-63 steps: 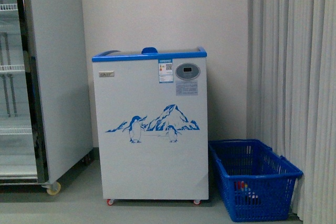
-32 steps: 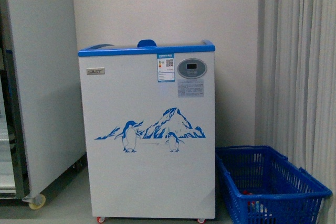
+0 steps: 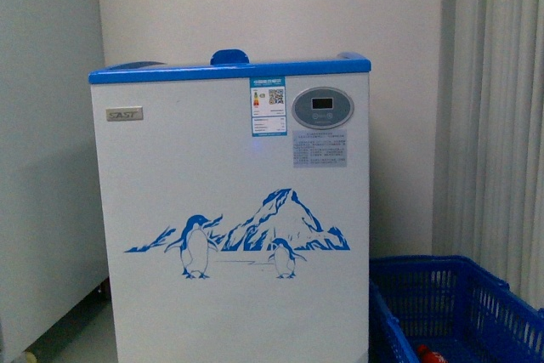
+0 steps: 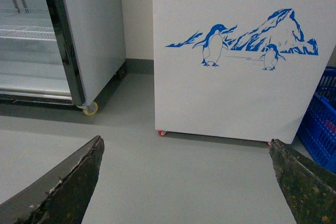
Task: Put drink in fridge
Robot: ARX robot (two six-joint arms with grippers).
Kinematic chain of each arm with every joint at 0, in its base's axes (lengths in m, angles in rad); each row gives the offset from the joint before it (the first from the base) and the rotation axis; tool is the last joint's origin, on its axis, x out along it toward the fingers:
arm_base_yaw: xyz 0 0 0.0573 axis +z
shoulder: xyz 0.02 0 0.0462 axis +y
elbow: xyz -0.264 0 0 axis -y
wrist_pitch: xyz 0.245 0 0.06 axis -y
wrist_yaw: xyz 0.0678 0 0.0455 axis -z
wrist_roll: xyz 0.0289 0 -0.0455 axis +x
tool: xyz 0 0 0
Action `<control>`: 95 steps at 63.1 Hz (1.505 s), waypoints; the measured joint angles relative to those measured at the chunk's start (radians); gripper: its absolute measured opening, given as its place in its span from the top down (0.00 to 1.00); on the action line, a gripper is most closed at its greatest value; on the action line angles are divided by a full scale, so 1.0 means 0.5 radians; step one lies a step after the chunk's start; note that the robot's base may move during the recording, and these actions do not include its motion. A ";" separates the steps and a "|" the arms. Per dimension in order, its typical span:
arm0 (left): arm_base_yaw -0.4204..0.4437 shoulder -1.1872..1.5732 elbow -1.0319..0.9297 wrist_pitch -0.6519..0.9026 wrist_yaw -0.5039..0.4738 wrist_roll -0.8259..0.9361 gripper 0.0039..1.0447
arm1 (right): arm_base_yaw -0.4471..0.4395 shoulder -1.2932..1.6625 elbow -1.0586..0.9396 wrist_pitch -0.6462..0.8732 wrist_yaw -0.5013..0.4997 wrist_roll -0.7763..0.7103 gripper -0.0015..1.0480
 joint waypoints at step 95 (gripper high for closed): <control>0.000 0.001 0.000 0.000 0.000 -0.001 0.08 | 0.000 0.001 0.000 0.000 0.000 0.000 0.07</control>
